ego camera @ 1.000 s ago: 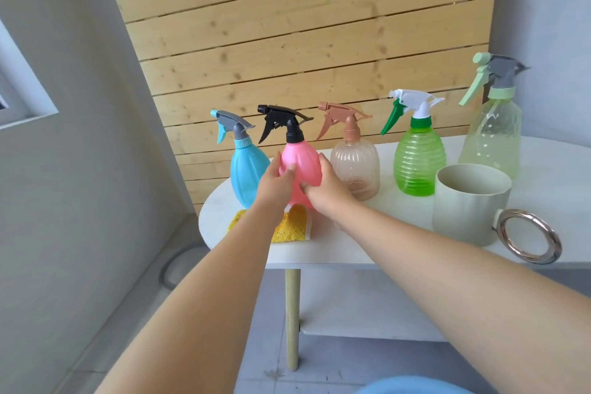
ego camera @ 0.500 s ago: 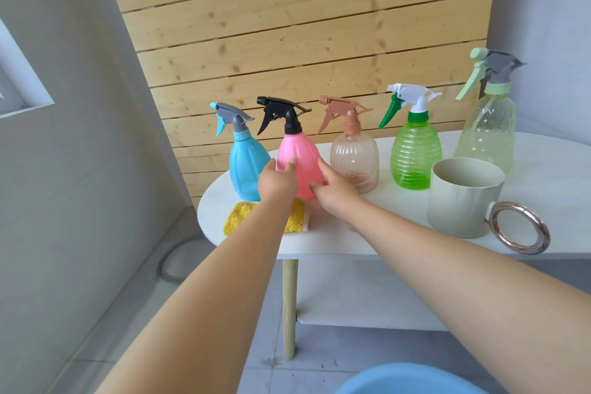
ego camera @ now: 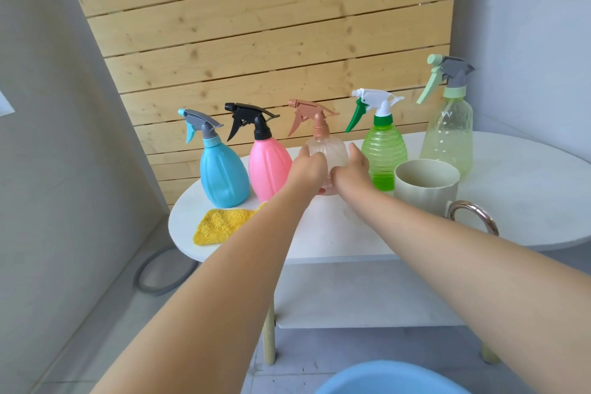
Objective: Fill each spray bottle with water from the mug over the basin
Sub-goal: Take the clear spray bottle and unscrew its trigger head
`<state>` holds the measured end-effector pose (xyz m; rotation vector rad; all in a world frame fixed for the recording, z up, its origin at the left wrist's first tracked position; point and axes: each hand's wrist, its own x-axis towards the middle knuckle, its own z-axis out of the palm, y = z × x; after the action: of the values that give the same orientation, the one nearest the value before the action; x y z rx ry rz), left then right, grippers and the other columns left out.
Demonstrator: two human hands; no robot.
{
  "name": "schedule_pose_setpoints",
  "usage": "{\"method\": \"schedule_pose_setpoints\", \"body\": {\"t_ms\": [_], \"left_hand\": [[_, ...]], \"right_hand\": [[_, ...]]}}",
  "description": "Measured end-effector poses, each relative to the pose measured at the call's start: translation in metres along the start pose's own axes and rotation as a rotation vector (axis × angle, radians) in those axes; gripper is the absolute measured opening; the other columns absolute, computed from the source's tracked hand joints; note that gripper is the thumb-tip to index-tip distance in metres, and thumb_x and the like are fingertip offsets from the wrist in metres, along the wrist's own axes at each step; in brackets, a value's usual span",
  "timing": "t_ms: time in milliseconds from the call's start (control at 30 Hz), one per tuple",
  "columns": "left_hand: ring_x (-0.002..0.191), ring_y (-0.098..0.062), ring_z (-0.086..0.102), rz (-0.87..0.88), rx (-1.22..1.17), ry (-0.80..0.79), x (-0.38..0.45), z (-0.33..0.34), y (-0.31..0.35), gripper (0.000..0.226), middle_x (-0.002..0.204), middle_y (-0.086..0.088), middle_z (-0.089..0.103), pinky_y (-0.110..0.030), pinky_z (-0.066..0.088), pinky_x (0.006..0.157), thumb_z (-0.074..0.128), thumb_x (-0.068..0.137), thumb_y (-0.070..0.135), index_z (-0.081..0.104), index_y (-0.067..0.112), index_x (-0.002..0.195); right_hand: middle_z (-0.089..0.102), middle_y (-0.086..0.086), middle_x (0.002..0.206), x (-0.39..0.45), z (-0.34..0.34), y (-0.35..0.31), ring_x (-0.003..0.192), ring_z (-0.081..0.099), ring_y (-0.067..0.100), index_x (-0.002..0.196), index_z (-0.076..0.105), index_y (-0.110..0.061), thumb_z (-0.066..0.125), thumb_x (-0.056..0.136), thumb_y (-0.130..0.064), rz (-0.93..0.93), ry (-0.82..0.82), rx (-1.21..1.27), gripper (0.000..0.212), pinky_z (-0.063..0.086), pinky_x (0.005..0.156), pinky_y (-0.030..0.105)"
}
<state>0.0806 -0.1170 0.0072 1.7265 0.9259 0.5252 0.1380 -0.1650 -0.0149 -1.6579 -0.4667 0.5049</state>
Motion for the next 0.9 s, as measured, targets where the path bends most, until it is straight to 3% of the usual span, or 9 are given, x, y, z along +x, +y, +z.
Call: {"method": "schedule_pose_setpoints", "body": {"t_ms": [67,100,233,367,467,567,667,767,900], "left_hand": [[0.108,-0.032,0.059,-0.038,-0.008,-0.002,0.001,0.002,0.001,0.064,0.147,-0.009,0.031,-0.034,0.053,0.069,0.028,0.094,0.013,0.005,0.025,0.152],[0.107,-0.032,0.06,-0.051,-0.011,-0.001,0.001,0.002,0.0,0.064,0.146,-0.008,0.032,-0.031,0.052,0.066,0.028,0.094,0.014,0.003,0.025,0.152],[0.115,-0.031,0.055,-0.077,0.0,0.011,0.002,-0.001,-0.004,0.066,0.149,-0.008,0.03,-0.028,0.052,0.056,0.031,0.092,0.02,0.005,0.029,0.152],[0.115,-0.032,0.054,-0.066,0.008,0.002,-0.005,-0.003,-0.009,0.067,0.15,-0.009,0.027,-0.026,0.051,0.05,0.033,0.088,0.023,0.011,0.033,0.151],[0.114,-0.032,0.052,-0.019,0.047,0.044,-0.017,-0.005,-0.01,0.064,0.154,-0.003,0.012,-0.029,0.049,0.055,0.035,0.093,0.019,0.01,0.026,0.152],[0.107,-0.032,0.056,-0.028,0.077,0.048,-0.031,-0.009,-0.011,0.061,0.15,-0.004,0.014,-0.03,0.048,0.053,0.038,0.093,0.019,0.017,0.018,0.15],[0.098,-0.029,0.058,-0.055,0.108,0.036,-0.048,-0.015,-0.011,0.05,0.139,-0.008,0.024,-0.034,0.053,0.062,0.04,0.093,0.023,0.033,0.014,0.142],[0.108,-0.03,0.051,-0.05,0.116,0.037,-0.065,-0.022,-0.014,0.049,0.138,-0.008,0.029,-0.037,0.051,0.078,0.043,0.092,0.029,0.036,0.022,0.14],[0.112,-0.027,0.045,-0.044,0.029,0.092,-0.1,-0.032,-0.018,0.045,0.136,-0.005,0.036,-0.048,0.042,0.101,0.049,0.091,0.035,0.042,0.029,0.134]], "right_hand": [[0.029,-0.002,0.149,0.003,-0.003,-0.004,0.108,0.05,0.023,0.151,0.002,-0.03,0.042,0.091,-0.001,0.092,-0.085,-0.024,0.077,0.05,0.074,0.023],[0.034,0.002,0.148,0.004,-0.003,-0.005,0.106,0.05,0.022,0.151,-0.001,-0.029,0.044,0.094,-0.005,0.116,-0.122,-0.061,0.077,0.045,0.074,0.021],[0.017,-0.001,0.156,0.004,-0.006,-0.009,0.134,0.034,0.023,0.151,0.0,-0.029,0.048,0.093,-0.006,0.131,-0.155,-0.096,0.078,0.034,0.098,0.03],[0.014,-0.007,0.156,-0.008,-0.012,0.0,0.111,0.046,0.017,0.151,0.001,-0.03,0.051,0.09,-0.008,0.096,-0.199,-0.055,0.082,0.032,0.087,0.027],[0.02,-0.007,0.154,-0.019,-0.016,0.005,0.127,0.043,0.02,0.15,0.0,-0.033,0.056,0.082,-0.012,0.089,-0.209,-0.027,0.091,0.036,0.106,0.035],[0.02,-0.008,0.152,-0.029,-0.02,0.005,0.129,0.038,0.019,0.15,0.003,-0.034,0.057,0.083,-0.013,0.074,-0.208,-0.024,0.089,0.038,0.106,0.041],[0.017,-0.005,0.152,-0.045,-0.027,0.006,0.133,0.033,0.02,0.151,0.006,-0.031,0.057,0.087,-0.016,0.033,-0.202,-0.093,0.083,0.035,0.108,0.041],[0.015,-0.002,0.151,-0.063,-0.035,0.005,0.132,0.034,0.021,0.152,0.006,-0.029,0.056,0.09,-0.025,0.02,-0.193,-0.139,0.08,0.035,0.107,0.036],[0.029,0.001,0.14,-0.098,-0.046,0.009,0.127,0.04,0.019,0.147,0.025,-0.028,0.06,0.089,-0.036,-0.045,-0.145,-0.151,0.068,0.033,0.094,0.026]]}}
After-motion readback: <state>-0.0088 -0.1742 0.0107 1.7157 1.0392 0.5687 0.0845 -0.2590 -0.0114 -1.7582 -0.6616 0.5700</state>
